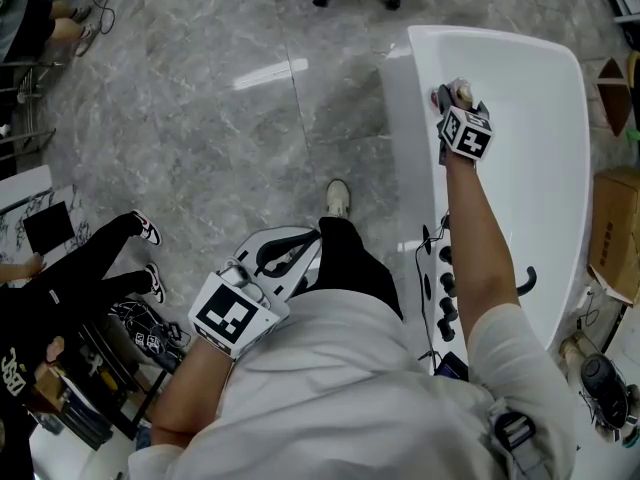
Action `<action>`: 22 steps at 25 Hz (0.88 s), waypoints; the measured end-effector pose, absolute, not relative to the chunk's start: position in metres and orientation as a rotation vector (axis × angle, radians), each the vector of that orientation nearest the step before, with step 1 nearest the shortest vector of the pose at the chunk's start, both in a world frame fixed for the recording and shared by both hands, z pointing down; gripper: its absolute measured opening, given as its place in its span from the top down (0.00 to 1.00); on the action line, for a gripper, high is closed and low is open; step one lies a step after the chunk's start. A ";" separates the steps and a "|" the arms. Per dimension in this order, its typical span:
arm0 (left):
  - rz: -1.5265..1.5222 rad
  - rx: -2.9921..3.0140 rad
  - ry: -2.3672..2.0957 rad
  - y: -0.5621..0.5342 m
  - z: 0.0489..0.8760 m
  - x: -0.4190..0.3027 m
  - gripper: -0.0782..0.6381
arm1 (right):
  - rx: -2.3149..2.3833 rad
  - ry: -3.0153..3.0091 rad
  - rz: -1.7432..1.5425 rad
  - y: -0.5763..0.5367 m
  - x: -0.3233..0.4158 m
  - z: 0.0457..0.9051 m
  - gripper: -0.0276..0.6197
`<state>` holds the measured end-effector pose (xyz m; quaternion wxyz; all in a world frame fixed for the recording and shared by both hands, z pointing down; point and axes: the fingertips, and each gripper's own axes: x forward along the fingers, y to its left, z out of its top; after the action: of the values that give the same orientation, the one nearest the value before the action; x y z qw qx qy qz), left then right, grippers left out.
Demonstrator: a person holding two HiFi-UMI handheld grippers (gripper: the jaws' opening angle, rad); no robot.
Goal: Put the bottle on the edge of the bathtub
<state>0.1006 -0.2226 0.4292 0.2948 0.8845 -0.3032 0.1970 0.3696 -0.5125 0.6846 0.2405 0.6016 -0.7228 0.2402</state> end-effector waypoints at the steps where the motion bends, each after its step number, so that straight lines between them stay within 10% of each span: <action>1: 0.523 2.357 -0.805 -0.222 0.429 0.101 0.86 | 1.640 -1.984 0.663 -0.511 0.369 0.686 0.56; 22: 0.501 2.454 -0.744 -0.198 0.412 0.099 0.86 | 1.679 -1.950 0.715 -0.450 0.371 0.673 0.50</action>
<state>0.0987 -0.1981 0.4118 0.2616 0.9065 -0.2747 0.1852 0.3707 -0.4498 0.6732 0.2336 0.6113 -0.7100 0.2602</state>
